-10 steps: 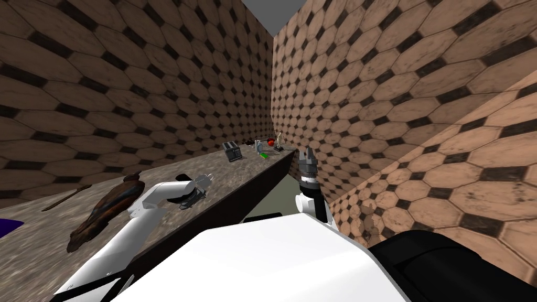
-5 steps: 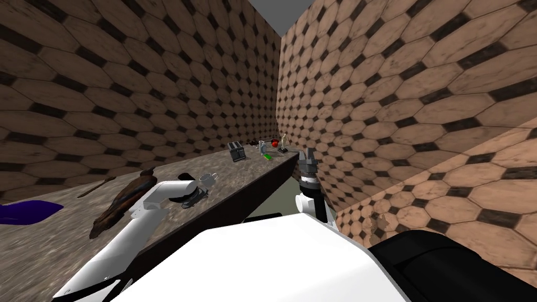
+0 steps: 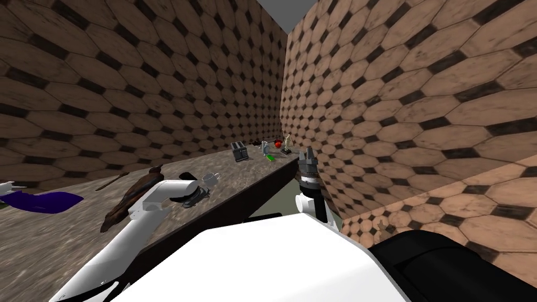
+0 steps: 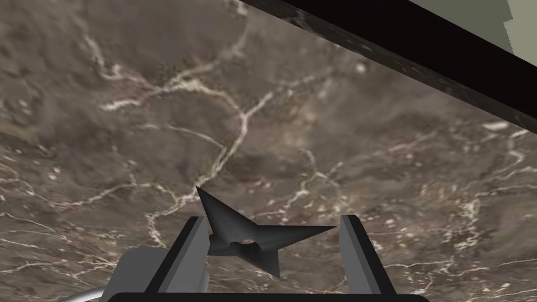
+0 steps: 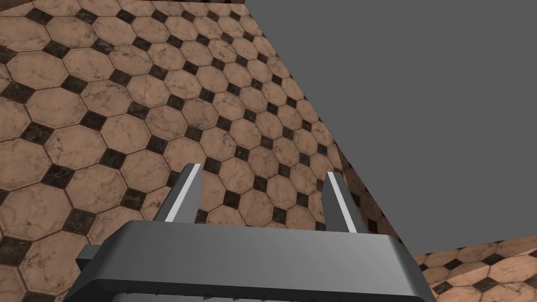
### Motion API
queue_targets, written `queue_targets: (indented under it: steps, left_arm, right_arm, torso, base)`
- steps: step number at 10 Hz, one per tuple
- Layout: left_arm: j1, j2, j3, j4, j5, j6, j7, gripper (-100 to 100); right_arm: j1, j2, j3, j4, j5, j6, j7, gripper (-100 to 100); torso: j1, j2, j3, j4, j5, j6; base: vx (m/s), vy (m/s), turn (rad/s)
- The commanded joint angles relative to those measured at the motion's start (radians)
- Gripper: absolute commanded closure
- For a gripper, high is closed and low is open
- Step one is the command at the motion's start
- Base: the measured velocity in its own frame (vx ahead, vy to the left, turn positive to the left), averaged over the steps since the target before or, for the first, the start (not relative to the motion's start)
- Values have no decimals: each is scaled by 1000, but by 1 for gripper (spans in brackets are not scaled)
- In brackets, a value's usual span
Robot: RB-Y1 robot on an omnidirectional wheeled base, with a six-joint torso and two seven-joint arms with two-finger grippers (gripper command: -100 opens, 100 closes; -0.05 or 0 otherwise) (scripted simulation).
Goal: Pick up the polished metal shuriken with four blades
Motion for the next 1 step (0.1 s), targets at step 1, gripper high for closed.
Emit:
queue_targets:
  steps: [1]
  left_arm:
    - [0,0,0,0,0,0,0,0]
  right_arm:
    - [0,0,0,0,0,0,0,0]
  torso:
    - [0,0,0,0,0,0]
  base:
    - [0,0,0]
